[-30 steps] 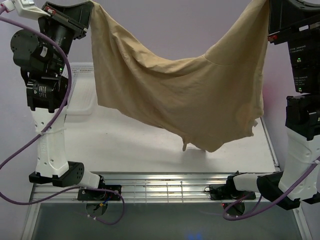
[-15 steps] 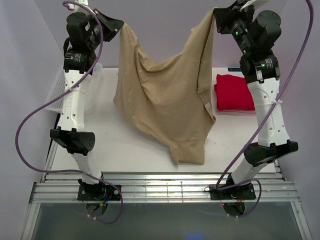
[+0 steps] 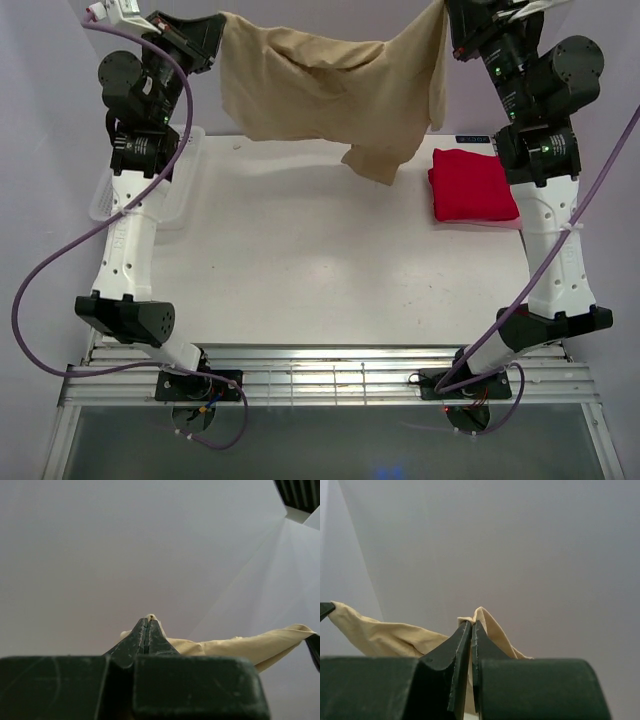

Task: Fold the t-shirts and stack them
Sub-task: Flatten the tshirt out

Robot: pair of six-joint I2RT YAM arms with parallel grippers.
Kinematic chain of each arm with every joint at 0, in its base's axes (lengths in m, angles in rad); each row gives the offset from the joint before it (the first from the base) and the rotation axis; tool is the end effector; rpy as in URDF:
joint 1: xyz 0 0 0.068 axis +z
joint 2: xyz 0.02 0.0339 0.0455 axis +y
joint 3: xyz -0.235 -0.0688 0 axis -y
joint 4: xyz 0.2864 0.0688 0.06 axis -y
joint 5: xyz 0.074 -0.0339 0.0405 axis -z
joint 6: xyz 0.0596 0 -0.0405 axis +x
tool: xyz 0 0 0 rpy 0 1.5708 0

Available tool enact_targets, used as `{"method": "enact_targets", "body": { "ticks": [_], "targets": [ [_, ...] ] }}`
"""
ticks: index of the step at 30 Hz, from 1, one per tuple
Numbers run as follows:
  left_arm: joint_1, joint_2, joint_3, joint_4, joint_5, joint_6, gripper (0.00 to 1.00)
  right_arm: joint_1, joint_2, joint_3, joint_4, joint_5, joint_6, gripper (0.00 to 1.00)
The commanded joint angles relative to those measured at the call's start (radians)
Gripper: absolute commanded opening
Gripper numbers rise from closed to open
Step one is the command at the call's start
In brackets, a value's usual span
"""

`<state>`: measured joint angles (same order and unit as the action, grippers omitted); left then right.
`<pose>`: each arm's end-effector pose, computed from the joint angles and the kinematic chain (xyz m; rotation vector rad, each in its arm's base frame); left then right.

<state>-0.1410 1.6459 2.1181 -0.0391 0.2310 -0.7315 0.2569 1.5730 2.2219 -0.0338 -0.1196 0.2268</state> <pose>0.3795 -0.0676 0.5869 -0.1382 1.1884 -0.9018 0.3089 0.0885 0.6462 -0.1261 0.9638 0.5027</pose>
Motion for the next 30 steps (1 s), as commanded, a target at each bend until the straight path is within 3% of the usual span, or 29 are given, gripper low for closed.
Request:
{"method": "enact_targets", "body": {
  "ticks": [1,6,10,13,20,25,30],
  "targets": [
    [0.007,-0.125,-0.235,0.091,-0.032,0.099,0.00,-0.004,-0.066,-0.149,0.035,-0.066,-0.023,0.08],
    [0.007,-0.254,-0.765,0.124,-0.061,0.176,0.00,-0.002,-0.236,-0.659,0.040,-0.092,-0.046,0.08],
    [0.004,-0.327,-1.059,0.093,-0.065,0.222,0.00,0.005,-0.352,-0.937,0.019,-0.121,-0.020,0.08],
    [0.003,-0.377,-1.190,-0.005,-0.096,0.256,0.00,0.042,-0.442,-1.062,-0.052,-0.098,0.003,0.08],
    [0.003,-0.437,-1.241,-0.168,-0.101,0.230,0.00,0.090,-0.539,-1.108,-0.317,-0.051,0.078,0.08],
    [0.000,-0.428,-1.068,-0.363,-0.146,0.190,0.00,0.120,-0.596,-0.967,-0.449,0.049,0.100,0.08],
    [-0.025,-0.639,-0.977,-0.306,-0.191,0.139,0.00,0.143,-0.668,-0.797,-0.483,0.150,0.069,0.08]
  ]
}}
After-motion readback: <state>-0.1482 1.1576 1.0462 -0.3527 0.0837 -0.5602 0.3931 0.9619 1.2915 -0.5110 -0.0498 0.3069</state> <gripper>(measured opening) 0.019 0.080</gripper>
